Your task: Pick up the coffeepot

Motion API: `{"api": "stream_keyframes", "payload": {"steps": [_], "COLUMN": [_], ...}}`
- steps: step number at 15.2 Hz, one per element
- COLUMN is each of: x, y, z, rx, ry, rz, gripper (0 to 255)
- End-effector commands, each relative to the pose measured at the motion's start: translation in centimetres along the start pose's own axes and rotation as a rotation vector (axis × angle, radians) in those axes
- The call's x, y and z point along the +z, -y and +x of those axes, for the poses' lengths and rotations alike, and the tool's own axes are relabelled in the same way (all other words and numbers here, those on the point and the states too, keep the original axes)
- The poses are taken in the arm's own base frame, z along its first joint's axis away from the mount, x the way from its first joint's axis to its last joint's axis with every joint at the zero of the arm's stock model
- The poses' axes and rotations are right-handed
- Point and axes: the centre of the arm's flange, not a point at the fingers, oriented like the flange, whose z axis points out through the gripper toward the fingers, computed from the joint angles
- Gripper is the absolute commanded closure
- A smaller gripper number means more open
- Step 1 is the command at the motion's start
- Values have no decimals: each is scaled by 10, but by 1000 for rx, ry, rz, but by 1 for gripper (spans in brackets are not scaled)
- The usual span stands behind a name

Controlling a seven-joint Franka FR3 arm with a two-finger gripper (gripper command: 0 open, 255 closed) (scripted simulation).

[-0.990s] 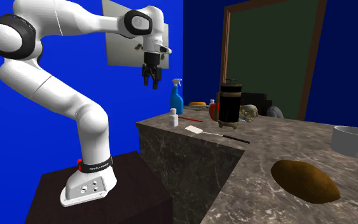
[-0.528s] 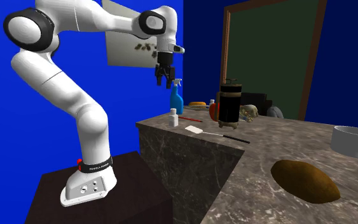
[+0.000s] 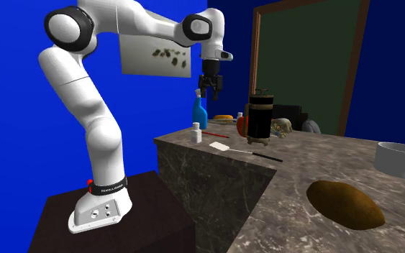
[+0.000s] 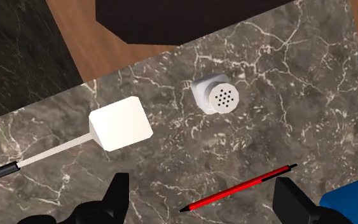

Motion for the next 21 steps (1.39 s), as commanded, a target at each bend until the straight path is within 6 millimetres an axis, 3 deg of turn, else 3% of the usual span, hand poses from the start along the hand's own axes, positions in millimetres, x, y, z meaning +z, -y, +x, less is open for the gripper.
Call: {"api": "stream_keyframes", "payload": {"steps": [1,12,21], "x": [-3,-18,22], "y": [-14,-96,-98], "z": [20,128,129], "rx": [18,116,116], "ry": [-3,-16,-16], "rz": [-13,-77,-77], "gripper": [0,0,0]}}
